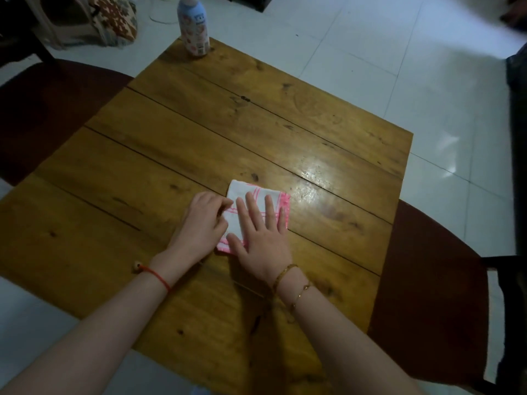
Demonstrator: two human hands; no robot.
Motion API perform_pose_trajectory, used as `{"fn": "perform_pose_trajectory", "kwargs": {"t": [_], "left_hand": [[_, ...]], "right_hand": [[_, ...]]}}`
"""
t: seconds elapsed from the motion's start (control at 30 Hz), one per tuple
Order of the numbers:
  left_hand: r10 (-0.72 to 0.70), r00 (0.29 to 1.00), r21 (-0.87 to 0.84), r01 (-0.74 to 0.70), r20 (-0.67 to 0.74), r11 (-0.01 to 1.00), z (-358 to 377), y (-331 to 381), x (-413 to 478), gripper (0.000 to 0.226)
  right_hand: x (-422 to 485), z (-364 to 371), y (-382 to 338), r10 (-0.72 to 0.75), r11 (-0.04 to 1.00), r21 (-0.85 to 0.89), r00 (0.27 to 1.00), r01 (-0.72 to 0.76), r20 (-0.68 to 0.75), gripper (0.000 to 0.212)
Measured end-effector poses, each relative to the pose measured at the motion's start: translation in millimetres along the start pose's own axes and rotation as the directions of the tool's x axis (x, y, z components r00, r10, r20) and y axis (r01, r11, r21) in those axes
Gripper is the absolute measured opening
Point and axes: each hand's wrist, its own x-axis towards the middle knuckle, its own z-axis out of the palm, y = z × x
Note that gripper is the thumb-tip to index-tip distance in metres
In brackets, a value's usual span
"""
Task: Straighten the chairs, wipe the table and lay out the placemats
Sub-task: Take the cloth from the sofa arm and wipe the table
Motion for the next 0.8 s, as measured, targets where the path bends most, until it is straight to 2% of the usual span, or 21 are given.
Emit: {"fn": "perform_pose_trajectory", "kwargs": {"t": [0.07, 0.13, 0.2, 0.27, 0.37, 0.47, 0.57, 0.67, 0.73, 0.8], "left_hand": [[-0.087, 0.995, 0.002, 0.087, -0.054, 0.996, 1.0, 5.6, -9.9, 0.032], [-0.164, 0.984, 0.039, 0.167, -0.073, 0.985, 6.2, 10.3, -17.5, 0.044], [-0.187, 0.979, 0.08, 0.193, -0.078, 0.978, 12.5, 12.7, -20.8, 0.055], [-0.175, 0.982, 0.127, 0.183, -0.075, 0.975, 16.5, 11.5, -19.3, 0.059], [-0.164, 0.984, 0.177, 0.173, -0.067, 0.969, 17.2, 10.7, -15.5, 0.063], [-0.184, 0.982, 0.209, 0.189, -0.045, 0.959, 15.5, 15.2, -12.2, 0.066], [-0.204, 0.978, 0.149, 0.209, -0.053, 0.966, 11.8, 18.7, -8.4, 0.063], [-0.18, 0.982, 0.055, 0.183, -0.053, 0.982, 10.1, 23.3, -8.7, 0.058], [-0.228, 0.973, -0.023, 0.227, -0.036, 0.974, 9.0, 25.7, -10.1, 0.057], [-0.253, 0.966, -0.098, 0.247, -0.052, 0.964, 6.8, 26.1, -10.6, 0.057]], "right_hand": [[-17.7, 4.7, -6.5, -0.023, 1.0, 0.003, 1.0, 0.023, -0.01, 0.071], [-30.2, 5.9, -9.3, -0.052, 0.998, 0.022, 0.998, 0.053, -0.016, 0.072], [-34.1, 0.9, -6.1, -0.085, 0.994, 0.064, 0.996, 0.088, -0.037, 0.071], [-30.8, -10.9, 1.1, -0.078, 0.988, 0.124, 0.988, 0.094, -0.13, 0.06], [-20.1, -26.3, 15.9, 0.04, 0.99, 0.141, 0.957, 0.001, -0.286, 0.049], [-14.2, -32.1, 27.7, 0.164, 0.982, 0.125, 0.958, -0.138, -0.234, 0.056], [-10.7, -30.4, 35.5, 0.195, 0.977, 0.123, 0.962, -0.174, -0.189, 0.052], [-8.2, -27.8, 37.3, 0.177, 0.977, 0.163, 0.952, -0.139, -0.251, 0.038], [-6.4, -29.8, 35.2, 0.154, 0.975, 0.197, 0.944, -0.098, -0.292, 0.029], [-3.6, -33.0, 33.7, 0.159, 0.96, 0.265, 0.95, -0.085, -0.27, 0.021]]}}
